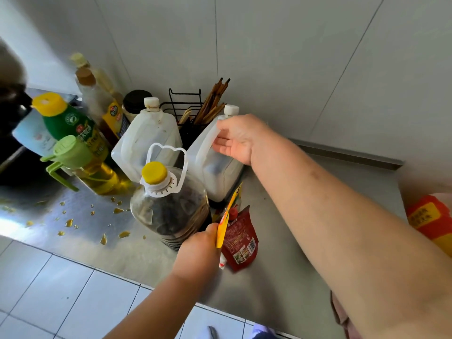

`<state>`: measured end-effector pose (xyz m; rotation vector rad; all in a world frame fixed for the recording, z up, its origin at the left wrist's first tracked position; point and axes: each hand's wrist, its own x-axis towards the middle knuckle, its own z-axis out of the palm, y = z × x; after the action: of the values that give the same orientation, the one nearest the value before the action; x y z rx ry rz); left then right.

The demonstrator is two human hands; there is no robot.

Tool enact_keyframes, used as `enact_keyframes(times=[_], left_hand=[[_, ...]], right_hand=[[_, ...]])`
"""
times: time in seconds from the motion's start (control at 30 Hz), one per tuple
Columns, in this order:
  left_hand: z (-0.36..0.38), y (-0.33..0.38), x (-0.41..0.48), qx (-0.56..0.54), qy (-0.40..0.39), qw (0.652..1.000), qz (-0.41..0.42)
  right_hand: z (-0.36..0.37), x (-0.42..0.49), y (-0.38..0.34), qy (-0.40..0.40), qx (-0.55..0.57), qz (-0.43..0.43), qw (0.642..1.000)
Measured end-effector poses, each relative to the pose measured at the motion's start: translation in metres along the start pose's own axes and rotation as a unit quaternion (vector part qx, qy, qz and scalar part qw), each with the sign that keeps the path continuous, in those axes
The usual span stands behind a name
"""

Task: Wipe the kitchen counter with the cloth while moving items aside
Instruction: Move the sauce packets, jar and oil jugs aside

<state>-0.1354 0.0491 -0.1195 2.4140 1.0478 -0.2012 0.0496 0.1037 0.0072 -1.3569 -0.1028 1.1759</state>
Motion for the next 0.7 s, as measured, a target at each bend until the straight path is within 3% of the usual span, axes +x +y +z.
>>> enact_keyframes(times=[0.2, 0.47, 0.7], left_hand=[[-0.002, -0.009, -0.012, -0.01, 0.015, 1.0, 0.024], [-0.004, -0.007, -0.016, 0.02, 0.027, 0.998, 0.047], [-0.011, 0.014, -0.006, 0.031, 0.007, 0.999, 0.035]], right_hand=[[-0.023, -0.007, -0.003, 0.047, -0.049, -0.01, 0.998], [-0.073, -0.037, -0.016, 0.063, 0.01, -0.079, 0.995], [-0.115, -0.055, -0.033, 0.106, -0.066, -0.122, 0.985]])
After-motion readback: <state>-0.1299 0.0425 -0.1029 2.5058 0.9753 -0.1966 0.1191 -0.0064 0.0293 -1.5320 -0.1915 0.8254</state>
